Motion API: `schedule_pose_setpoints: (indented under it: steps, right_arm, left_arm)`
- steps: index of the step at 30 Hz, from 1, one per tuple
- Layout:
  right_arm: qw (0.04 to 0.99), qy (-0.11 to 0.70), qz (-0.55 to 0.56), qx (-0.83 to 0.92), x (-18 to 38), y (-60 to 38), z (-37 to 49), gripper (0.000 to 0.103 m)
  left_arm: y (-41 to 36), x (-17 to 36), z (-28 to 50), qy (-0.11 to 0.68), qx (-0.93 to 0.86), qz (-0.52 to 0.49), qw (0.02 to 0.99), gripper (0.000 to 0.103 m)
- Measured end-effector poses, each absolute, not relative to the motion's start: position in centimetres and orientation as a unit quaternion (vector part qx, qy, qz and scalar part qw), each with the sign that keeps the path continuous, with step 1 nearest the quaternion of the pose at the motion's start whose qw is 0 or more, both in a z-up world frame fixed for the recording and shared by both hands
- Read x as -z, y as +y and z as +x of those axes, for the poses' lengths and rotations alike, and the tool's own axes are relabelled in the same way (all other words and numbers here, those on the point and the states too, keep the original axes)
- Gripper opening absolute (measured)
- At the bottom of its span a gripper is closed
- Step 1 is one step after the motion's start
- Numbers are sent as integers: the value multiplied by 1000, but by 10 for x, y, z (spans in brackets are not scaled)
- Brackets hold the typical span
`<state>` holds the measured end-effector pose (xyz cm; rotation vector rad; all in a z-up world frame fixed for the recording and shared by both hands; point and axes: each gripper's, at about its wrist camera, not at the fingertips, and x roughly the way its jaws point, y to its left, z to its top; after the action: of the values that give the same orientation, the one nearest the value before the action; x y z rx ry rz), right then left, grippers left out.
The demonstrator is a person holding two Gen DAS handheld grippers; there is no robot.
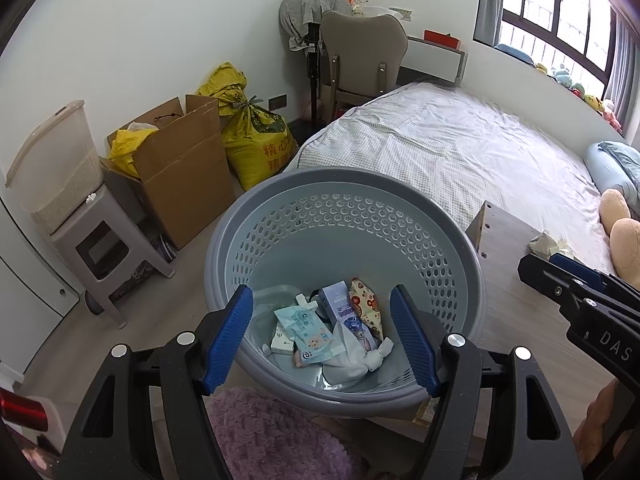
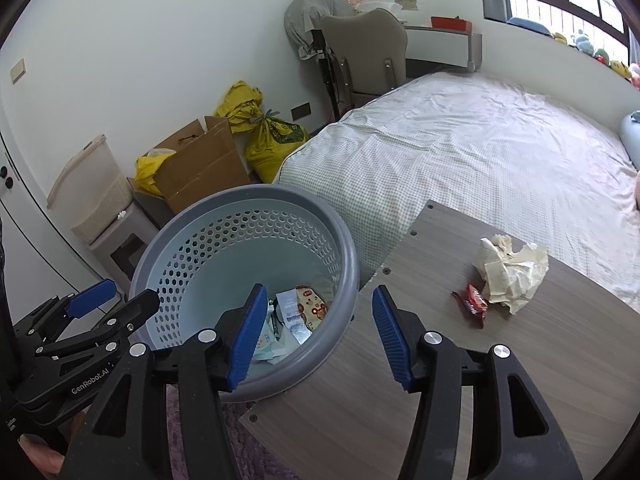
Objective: Collect trash
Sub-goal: 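Move both grippers from the basket back to the table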
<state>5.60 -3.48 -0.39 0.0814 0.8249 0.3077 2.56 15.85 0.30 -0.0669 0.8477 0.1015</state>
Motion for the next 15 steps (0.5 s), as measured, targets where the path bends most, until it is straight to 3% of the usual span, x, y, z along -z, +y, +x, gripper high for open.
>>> schedule_pose_setpoints:
  steps: [15]
  right_arm:
    - [910, 395, 62, -111, 2, -85, 54, 54]
  left_arm:
    - [115, -10, 35, 409, -14, -20, 912, 68]
